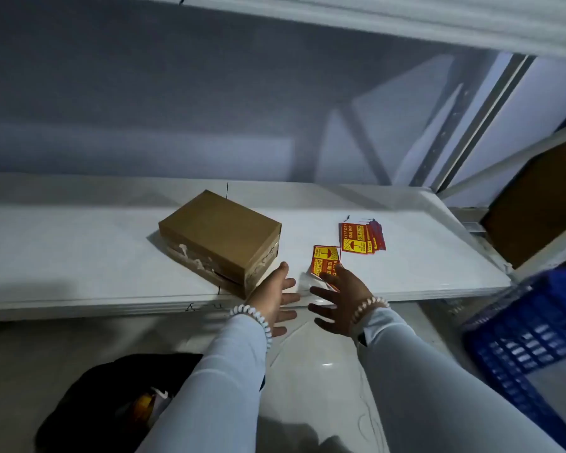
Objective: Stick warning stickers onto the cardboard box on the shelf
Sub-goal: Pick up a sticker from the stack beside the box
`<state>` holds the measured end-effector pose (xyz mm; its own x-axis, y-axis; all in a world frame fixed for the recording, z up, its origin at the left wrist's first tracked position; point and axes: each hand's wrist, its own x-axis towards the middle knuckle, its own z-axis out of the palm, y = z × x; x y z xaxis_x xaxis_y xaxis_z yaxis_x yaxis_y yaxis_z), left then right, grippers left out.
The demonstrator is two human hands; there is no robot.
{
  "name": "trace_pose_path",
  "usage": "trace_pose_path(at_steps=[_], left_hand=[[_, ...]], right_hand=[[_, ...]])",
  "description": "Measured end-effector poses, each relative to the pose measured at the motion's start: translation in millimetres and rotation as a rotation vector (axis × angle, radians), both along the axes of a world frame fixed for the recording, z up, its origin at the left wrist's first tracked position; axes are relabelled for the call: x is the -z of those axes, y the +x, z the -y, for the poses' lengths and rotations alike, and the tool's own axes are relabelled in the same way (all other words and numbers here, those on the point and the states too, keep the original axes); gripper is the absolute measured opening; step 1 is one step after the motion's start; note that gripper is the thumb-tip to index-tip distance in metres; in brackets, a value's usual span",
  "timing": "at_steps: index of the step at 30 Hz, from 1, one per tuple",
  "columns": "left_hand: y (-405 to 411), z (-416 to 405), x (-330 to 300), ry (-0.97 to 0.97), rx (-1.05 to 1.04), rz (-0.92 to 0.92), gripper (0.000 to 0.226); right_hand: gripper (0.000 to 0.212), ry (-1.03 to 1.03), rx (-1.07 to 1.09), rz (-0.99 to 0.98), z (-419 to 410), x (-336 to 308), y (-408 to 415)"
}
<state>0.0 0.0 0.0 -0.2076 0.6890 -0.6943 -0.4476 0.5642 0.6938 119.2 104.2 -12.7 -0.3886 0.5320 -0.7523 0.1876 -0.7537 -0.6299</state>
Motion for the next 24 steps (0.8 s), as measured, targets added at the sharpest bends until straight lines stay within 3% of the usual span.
trace_pose_path(at_steps=[10,14,20,24], left_hand=[[-8,-7,4,-0.007,-0.068,0.018,0.068],[-11,-3,-4,-0.003,-0.087,0.028,0.069],[-12,4,-13,0.017,-0.125,0.030,0.068],[-7,16,-29,0.038,-0.138,0.021,0.066]], right_hand=[[0.039,-0.063,0.221,-0.154,-12,19,-22],[0.050,0.021,0.207,-0.101,-20,22,-23],[0.018,0.207,0.300,-0.025,-12,6,-24],[0.028,0.338,0.347,0.020,-12,-11,-23]])
